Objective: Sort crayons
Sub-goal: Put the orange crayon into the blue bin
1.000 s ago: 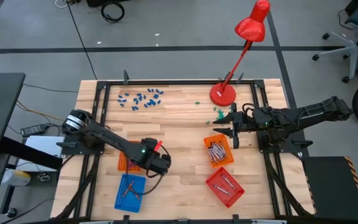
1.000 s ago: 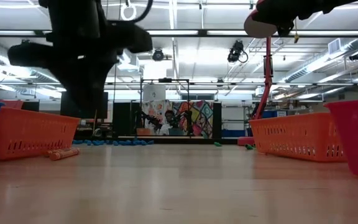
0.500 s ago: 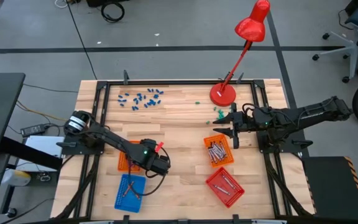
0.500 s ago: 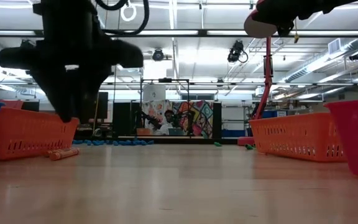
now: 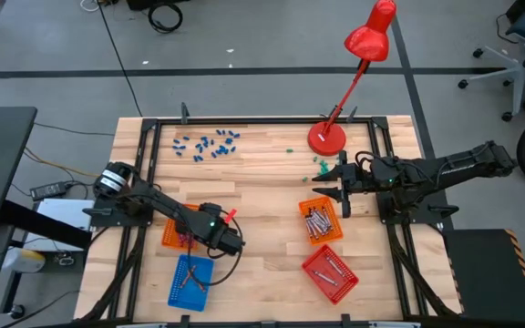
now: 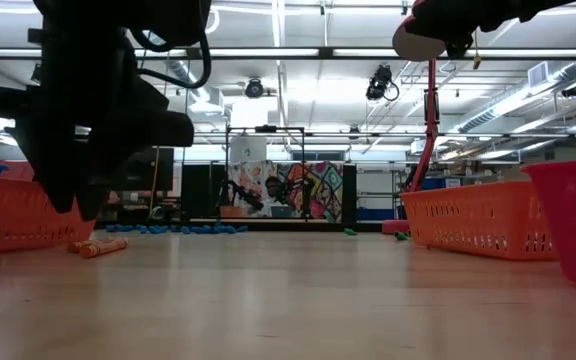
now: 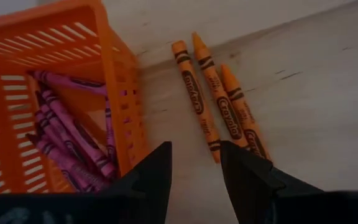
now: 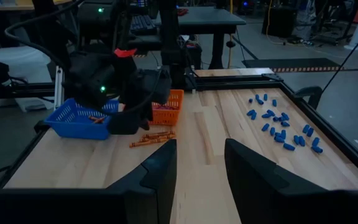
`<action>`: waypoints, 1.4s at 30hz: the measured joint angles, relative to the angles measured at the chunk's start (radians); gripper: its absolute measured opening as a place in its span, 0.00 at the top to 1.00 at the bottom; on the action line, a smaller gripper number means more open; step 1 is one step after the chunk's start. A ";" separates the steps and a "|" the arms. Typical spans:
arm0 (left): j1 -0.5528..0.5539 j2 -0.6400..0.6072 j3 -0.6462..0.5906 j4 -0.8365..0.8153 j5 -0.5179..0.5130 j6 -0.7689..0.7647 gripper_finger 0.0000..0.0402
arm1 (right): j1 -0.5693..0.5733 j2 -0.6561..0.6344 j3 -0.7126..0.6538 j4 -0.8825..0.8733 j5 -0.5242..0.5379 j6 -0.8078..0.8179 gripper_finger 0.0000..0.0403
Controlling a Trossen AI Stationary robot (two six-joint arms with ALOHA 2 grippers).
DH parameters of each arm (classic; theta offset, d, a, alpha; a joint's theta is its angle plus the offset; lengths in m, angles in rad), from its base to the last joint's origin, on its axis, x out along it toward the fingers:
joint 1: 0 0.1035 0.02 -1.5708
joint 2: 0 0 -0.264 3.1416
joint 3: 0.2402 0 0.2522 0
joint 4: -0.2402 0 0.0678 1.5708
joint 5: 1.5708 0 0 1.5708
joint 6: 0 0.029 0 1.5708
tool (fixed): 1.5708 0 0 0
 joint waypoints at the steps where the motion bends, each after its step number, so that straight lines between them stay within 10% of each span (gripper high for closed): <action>1: 0.000 -0.001 0.000 0.004 0.000 0.000 0.63 | 0.000 0.000 0.000 0.000 0.000 0.000 0.65; 42: 0.056 0.048 0.000 0.242 0.015 0.091 0.63 | 0.000 0.000 0.000 0.003 0.000 0.000 0.65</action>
